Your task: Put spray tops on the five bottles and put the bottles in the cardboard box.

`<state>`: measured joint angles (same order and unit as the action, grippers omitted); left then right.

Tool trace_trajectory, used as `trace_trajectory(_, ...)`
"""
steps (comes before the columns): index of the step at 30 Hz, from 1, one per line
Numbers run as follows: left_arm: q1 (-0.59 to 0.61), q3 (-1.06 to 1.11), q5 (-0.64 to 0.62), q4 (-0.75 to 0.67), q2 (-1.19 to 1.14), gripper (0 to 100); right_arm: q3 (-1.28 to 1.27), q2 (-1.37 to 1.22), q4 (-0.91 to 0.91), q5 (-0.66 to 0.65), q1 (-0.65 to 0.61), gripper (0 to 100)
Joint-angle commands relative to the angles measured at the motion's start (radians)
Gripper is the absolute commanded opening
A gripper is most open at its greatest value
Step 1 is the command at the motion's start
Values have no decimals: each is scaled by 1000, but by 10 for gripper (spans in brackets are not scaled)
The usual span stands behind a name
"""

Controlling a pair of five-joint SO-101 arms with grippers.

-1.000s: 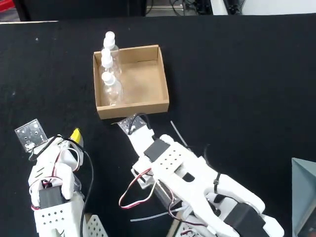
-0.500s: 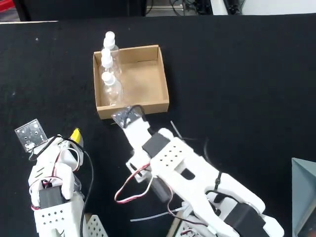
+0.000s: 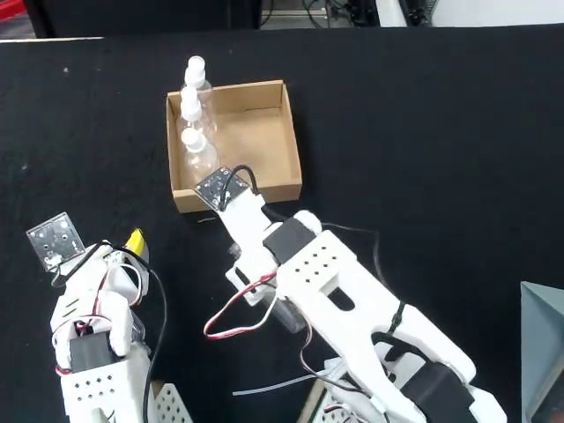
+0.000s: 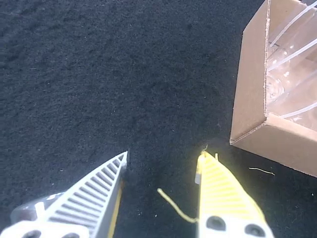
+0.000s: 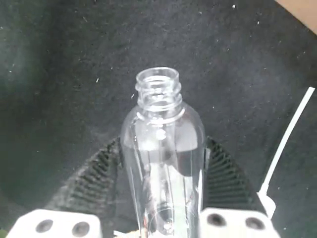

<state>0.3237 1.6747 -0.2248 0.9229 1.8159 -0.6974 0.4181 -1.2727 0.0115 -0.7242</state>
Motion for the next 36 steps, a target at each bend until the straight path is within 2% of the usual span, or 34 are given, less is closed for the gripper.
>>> trace_trajectory(1,5,25,6,-5,14,209,81,88,-11,-15,29,130)
trace_trajectory(9,-2,25,8,-5,12,209,64,334,-8,-15,204,130)
trace_trajectory(13,-4,25,8,-5,12,211,-7,438,14,-17,250,130)
trace_trajectory(23,-5,25,8,-6,12,213,-73,562,44,-17,482,130)
trace_trajectory(29,-41,25,8,-5,12,210,-188,562,219,-17,615,130)
trace_trajectory(36,-42,25,8,-5,12,210,-332,561,460,-17,671,130)
